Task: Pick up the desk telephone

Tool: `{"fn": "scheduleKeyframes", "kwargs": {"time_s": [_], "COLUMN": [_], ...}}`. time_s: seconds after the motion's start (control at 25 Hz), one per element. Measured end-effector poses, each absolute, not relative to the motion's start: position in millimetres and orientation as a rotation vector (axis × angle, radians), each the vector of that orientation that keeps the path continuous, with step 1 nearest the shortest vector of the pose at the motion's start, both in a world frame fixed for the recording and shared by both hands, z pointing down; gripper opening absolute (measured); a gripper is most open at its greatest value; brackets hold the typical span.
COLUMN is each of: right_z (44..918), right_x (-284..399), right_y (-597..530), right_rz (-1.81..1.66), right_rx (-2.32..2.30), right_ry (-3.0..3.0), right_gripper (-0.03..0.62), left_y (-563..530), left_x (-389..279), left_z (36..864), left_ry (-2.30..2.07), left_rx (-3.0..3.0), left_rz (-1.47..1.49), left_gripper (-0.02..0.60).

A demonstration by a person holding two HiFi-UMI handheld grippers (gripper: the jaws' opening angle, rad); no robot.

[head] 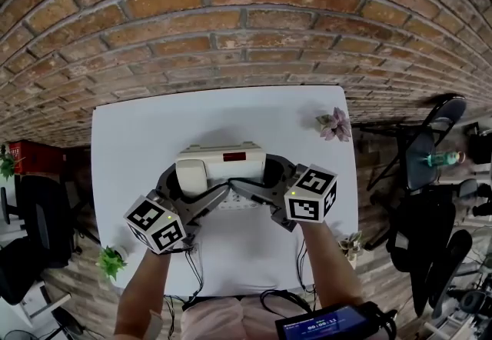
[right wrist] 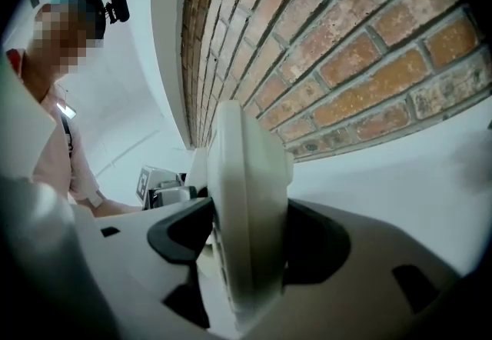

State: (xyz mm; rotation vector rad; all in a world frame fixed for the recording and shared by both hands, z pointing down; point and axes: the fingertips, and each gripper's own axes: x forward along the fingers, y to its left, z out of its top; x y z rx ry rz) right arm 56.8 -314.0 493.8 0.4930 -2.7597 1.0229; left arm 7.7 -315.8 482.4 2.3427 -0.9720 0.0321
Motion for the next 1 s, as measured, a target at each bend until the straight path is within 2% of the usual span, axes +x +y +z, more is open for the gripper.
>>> {"fn": "scheduleKeyframes", "kwargs": {"time_s": [0.56, 1.0], "right_z": [419.0, 333.0], "right_x": [62.3, 52.5], "right_y": [-277.1, -191.5], "right_rz": [0.957, 0.856], "right_rx": [0.444, 0.501], "right_ry": [-2.810, -2.868], "right_gripper": [0.281, 0.284], "left_y": [-275.9, -189.5], "left_x": [13.3, 3.3], "left_z": [407.0, 323.0], "left_ry": [-1.052, -1.054], "left_rx": [2.356, 2.412], "left_rz": [-0.002, -0.009], "left_gripper": [0.454, 0.454]}}
